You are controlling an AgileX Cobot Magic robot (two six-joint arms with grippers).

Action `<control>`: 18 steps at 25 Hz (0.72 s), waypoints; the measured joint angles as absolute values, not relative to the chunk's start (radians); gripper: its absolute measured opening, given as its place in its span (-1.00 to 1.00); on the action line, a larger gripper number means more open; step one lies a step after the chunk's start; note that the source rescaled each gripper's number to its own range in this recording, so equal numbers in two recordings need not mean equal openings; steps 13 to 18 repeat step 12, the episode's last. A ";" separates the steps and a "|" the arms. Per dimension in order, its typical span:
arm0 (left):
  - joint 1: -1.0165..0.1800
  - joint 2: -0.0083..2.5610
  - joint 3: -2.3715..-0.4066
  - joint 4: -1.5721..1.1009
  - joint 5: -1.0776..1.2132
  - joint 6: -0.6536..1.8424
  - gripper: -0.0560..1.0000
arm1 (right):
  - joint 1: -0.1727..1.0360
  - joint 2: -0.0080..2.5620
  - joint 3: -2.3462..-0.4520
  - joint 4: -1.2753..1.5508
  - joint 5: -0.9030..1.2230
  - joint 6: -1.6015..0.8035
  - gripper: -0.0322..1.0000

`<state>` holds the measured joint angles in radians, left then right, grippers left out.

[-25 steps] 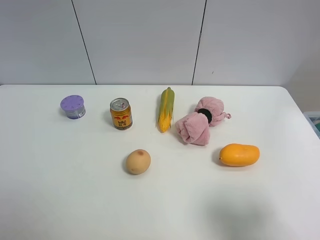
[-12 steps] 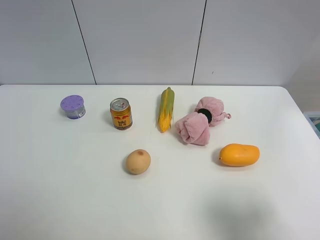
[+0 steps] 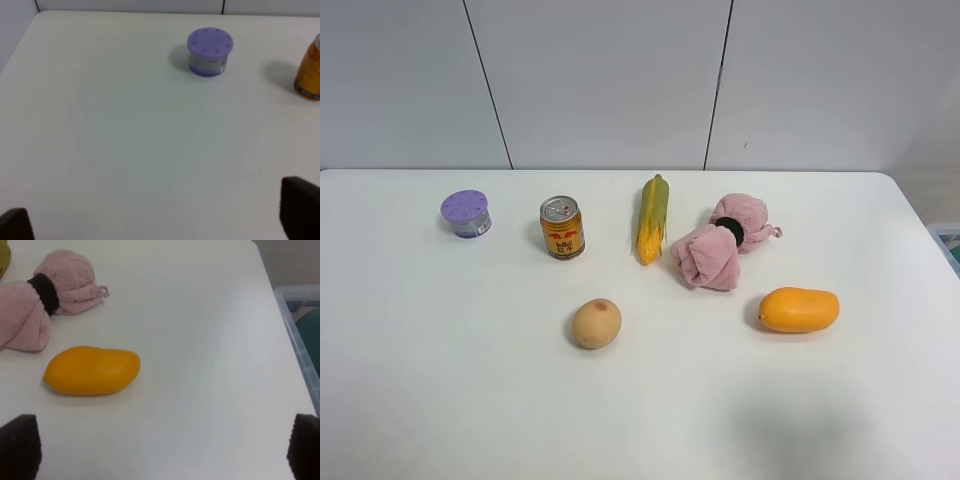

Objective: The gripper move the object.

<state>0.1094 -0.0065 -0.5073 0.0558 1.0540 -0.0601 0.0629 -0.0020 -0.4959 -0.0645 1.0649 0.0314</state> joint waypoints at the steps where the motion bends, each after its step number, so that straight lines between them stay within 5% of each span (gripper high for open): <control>1: 0.109 -0.007 -0.507 0.056 1.054 -0.060 0.99 | 0.063 -0.002 -0.496 -0.064 1.065 0.031 1.00; 18: 0.109 -0.007 -0.507 0.056 1.054 -0.060 0.99 | 0.063 -0.002 -0.496 -0.064 1.065 0.031 1.00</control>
